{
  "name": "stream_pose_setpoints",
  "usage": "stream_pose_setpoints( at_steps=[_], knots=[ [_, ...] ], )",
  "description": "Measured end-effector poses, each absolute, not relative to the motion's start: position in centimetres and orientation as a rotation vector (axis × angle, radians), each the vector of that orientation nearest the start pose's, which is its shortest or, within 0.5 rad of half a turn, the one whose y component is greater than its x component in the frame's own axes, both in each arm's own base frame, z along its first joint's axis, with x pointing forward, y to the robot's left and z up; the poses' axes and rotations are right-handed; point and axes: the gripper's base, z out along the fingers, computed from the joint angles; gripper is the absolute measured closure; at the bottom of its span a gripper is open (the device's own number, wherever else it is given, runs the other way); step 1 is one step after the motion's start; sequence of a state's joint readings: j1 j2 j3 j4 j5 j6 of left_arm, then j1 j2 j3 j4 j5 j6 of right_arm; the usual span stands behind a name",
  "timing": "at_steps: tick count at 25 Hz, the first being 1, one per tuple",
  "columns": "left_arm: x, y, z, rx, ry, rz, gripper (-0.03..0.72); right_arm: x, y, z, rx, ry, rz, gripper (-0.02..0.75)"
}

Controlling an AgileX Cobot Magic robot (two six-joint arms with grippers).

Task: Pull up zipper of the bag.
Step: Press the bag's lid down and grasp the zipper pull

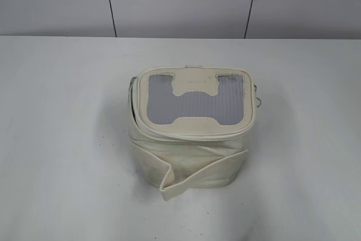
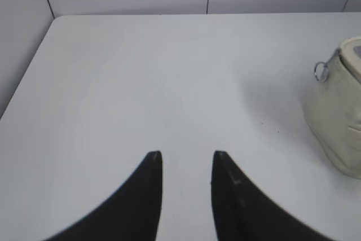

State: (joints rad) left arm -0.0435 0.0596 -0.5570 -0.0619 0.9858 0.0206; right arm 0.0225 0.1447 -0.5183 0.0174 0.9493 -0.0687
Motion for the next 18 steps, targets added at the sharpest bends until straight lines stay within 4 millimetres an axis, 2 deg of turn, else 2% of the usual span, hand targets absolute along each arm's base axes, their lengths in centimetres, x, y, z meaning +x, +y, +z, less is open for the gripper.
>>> stream_pose_setpoints(
  at_steps=[3,6,10,14,18],
  knots=[
    [1.8,-0.6,30.6,0.056,1.978,-0.105,0.446,4.5,0.3,29.9,-0.088,2.034,0.011,0.154],
    [4.5,-1.0,31.3,0.044,1.987,-0.160,0.436,6.7,0.8,30.5,-0.120,1.993,0.058,0.154],
    [8.1,-2.2,31.8,0.178,2.025,-0.236,0.423,9.6,1.9,31.9,-0.247,1.993,0.090,0.154],
    [12.4,-3.3,31.8,0.236,2.132,-0.356,0.421,13.6,3.6,33.3,-0.422,2.042,0.079,0.154],
    [17.3,-3.9,30.6,0.254,2.280,-0.421,0.389,18.4,5.5,34.4,-0.572,2.086,0.040,0.154]
  ],
)
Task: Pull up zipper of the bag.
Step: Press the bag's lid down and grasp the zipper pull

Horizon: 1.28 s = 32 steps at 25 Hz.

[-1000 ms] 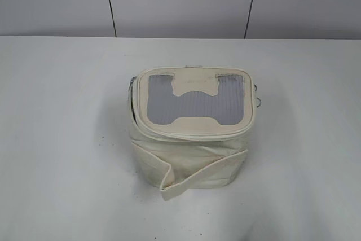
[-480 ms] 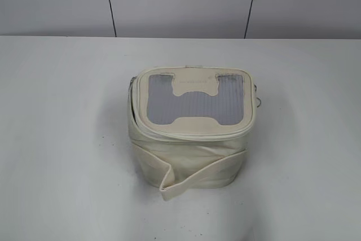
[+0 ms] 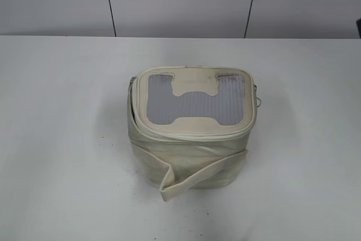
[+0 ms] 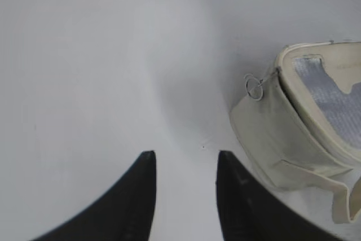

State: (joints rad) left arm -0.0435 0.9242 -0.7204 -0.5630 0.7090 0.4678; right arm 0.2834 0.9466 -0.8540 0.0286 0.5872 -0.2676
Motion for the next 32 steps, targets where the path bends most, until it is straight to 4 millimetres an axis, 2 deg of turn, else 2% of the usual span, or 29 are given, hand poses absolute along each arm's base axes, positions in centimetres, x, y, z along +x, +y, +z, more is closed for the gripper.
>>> stream_pose_setpoints(
  at_steps=[4,8,13,18,22,25,29,32],
  knots=[
    [21.0,-4.3,29.7,0.293,2.361,-0.446,0.321,23.4,7.4,35.1,-0.772,2.123,0.005,0.155],
    [23.8,-4.9,28.2,0.319,2.430,-0.527,0.300,27.8,9.9,35.1,-0.965,2.180,0.129,0.197],
    [26.3,-5.3,26.5,0.297,2.498,-0.609,0.298,32.3,12.9,34.8,-1.152,2.223,0.335,0.272],
    [28.0,-6.0,25.1,0.373,2.533,-0.681,0.297,36.1,16.7,33.3,-1.344,2.236,0.452,0.293],
    [28.8,-7.7,24.1,0.529,2.558,-0.695,0.297,38.1,20.7,31.9,-1.461,2.182,0.491,0.309],
    [29.1,-9.3,23.6,0.659,2.566,-0.675,0.297,38.8,23.5,30.5,-1.507,2.151,0.542,0.311],
    [29.5,-10.7,24.0,0.752,2.543,-0.656,0.297,38.6,26.2,28.1,-1.573,2.155,0.591,0.312],
    [30.0,-10.9,24.6,0.762,2.513,-0.641,0.297,38.5,27.2,26.7,-1.606,2.169,0.608,0.317]
  ],
)
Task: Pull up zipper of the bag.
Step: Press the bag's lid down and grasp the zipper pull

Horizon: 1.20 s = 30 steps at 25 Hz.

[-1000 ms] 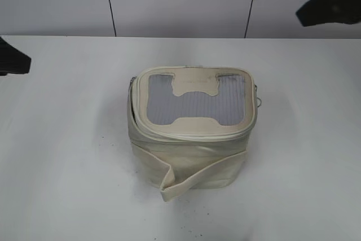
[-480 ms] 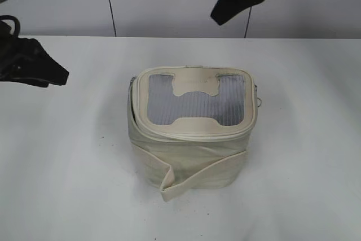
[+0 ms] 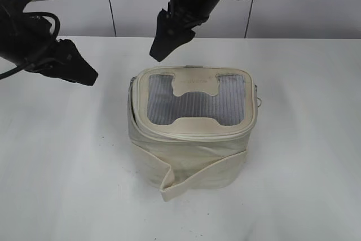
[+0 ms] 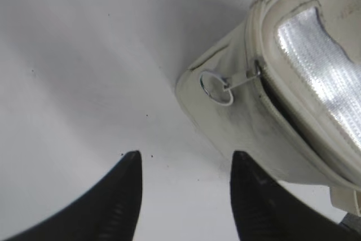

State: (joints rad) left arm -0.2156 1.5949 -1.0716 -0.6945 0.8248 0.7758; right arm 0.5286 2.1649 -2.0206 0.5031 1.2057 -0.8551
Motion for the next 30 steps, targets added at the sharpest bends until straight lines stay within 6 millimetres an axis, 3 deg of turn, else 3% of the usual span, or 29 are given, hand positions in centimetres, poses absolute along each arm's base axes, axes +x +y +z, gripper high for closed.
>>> stream_pose_setpoints(
  at_steps=[6,14,17,30],
  knots=[
    [30.3,-11.0,24.8,0.755,2.497,-0.626,0.297,38.4,27.5,25.5,-1.621,2.198,0.625,0.321],
    [30.3,-11.0,24.8,0.756,2.497,-0.626,0.297,38.9,27.8,22.2,-1.643,2.269,0.648,0.322],
    [30.3,-11.0,24.8,0.756,2.498,-0.626,0.297,39.0,27.9,22.1,-1.642,2.270,0.648,0.328],
    [30.2,-10.9,24.6,0.795,2.506,-0.597,0.287,39.3,28.0,21.2,-1.640,2.289,0.657,0.617]
  ],
)
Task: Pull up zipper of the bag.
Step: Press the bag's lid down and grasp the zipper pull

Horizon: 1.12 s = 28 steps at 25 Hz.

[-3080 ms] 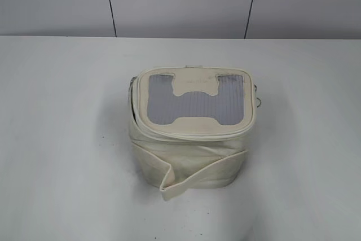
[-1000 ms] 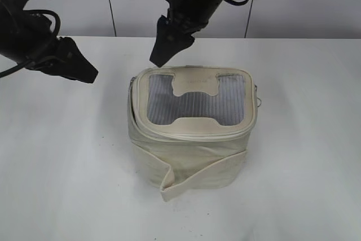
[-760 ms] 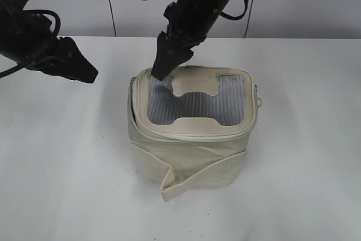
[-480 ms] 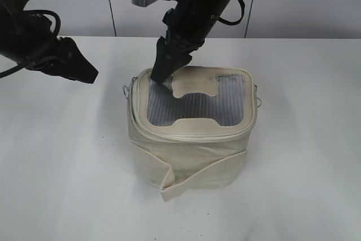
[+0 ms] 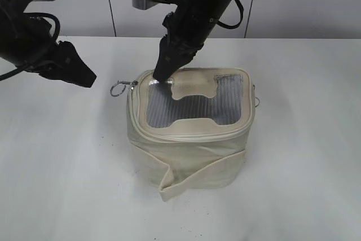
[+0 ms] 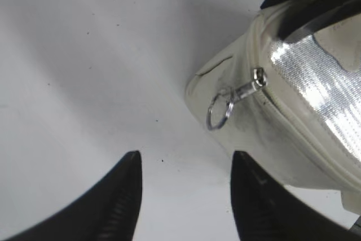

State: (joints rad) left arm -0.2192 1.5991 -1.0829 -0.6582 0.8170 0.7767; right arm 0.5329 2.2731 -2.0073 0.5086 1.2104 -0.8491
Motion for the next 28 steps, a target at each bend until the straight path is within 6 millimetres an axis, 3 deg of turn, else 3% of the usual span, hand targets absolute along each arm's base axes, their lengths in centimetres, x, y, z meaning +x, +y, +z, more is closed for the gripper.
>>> stream_pose_setpoints(
  at_steps=[2,8,13,22,28],
  knots=[
    [30.2,-10.8,24.6,0.811,2.510,-0.584,0.258,39.3,28.0,21.2,-1.635,2.293,0.664,0.672],
    [30.1,-10.8,24.5,0.827,2.510,-0.574,0.141,39.3,28.0,21.2,-1.618,2.308,0.672,0.671],
    [30.0,-11.2,24.5,0.875,2.495,-0.569,0.129,39.3,27.9,21.2,-1.613,2.313,0.676,0.676],
    [29.0,-14.9,24.2,1.161,2.352,-0.398,0.127,39.3,27.9,21.2,-1.602,2.323,0.679,0.679],
    [30.0,-15.6,22.2,1.169,2.375,-0.381,0.127,39.3,27.9,21.2,-1.600,2.324,0.680,0.679]
  ],
)
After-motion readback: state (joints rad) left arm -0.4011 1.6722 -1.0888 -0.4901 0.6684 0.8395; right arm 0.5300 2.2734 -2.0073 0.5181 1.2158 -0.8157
